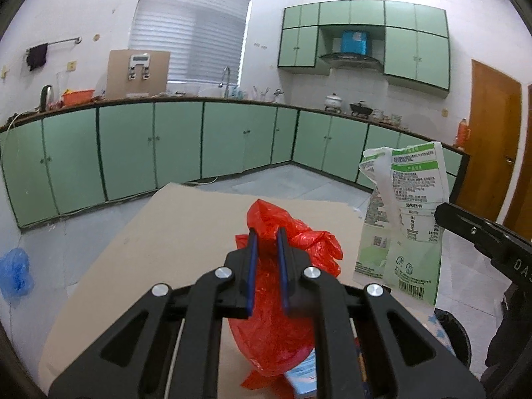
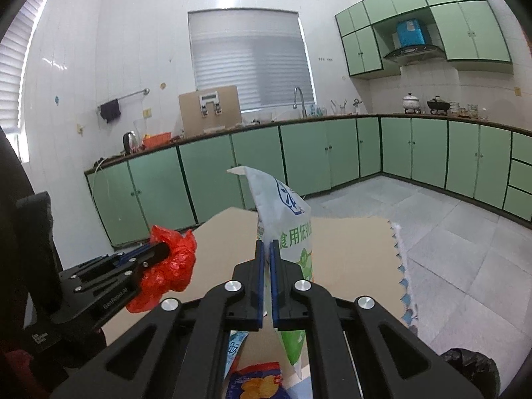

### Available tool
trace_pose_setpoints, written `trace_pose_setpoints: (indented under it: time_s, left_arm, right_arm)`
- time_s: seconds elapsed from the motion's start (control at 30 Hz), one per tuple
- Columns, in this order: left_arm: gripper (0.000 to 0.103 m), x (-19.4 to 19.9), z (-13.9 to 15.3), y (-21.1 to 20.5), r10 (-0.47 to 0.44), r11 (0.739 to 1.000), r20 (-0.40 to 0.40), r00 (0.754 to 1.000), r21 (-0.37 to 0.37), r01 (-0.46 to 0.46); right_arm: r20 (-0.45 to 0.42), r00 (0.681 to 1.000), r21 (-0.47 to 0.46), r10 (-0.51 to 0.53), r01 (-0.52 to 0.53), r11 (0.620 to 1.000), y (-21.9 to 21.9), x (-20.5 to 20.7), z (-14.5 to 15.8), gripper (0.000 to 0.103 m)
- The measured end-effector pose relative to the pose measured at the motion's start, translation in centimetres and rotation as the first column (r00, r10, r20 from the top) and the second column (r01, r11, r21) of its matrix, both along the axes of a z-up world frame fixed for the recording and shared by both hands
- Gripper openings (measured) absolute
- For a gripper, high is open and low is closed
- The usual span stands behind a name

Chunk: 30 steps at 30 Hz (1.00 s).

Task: Collect trash
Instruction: 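Carry the red bag and salt bag toward the black bin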

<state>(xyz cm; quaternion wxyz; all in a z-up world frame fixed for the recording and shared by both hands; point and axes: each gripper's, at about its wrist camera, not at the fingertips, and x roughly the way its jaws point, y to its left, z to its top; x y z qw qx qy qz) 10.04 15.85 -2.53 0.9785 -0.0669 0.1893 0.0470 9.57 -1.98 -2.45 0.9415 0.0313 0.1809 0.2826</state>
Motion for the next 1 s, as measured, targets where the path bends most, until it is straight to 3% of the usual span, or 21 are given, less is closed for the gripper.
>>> trace_pose_setpoints:
  time_s: [0.53,0.73,1.0]
  left_arm:
    - [0.01,1.1,1.5,-10.0,-0.186,0.982,0.042,0.982,0.02,0.185]
    - [0.01,2.0,1.0,-14.9,-0.27,0.963,0.035,0.962,0.015,0.269]
    - [0.01,3.1,-1.1,-22.3,-0.397,0.918,0.003,0.918,0.002,0.397]
  right_arm:
    - [0.032,0.989,0.028,-0.144,0.143,0.989,-8.7,-1.8,1.8,0.003]
    - [0.026,0.974,0.027,-0.225,0.224,0.974,-13.2,-2.8,1.6,0.003]
    - [-0.016,0.938,0.025,-0.346,0.346,0.938,-20.2,-4.1,0.1,0.003]
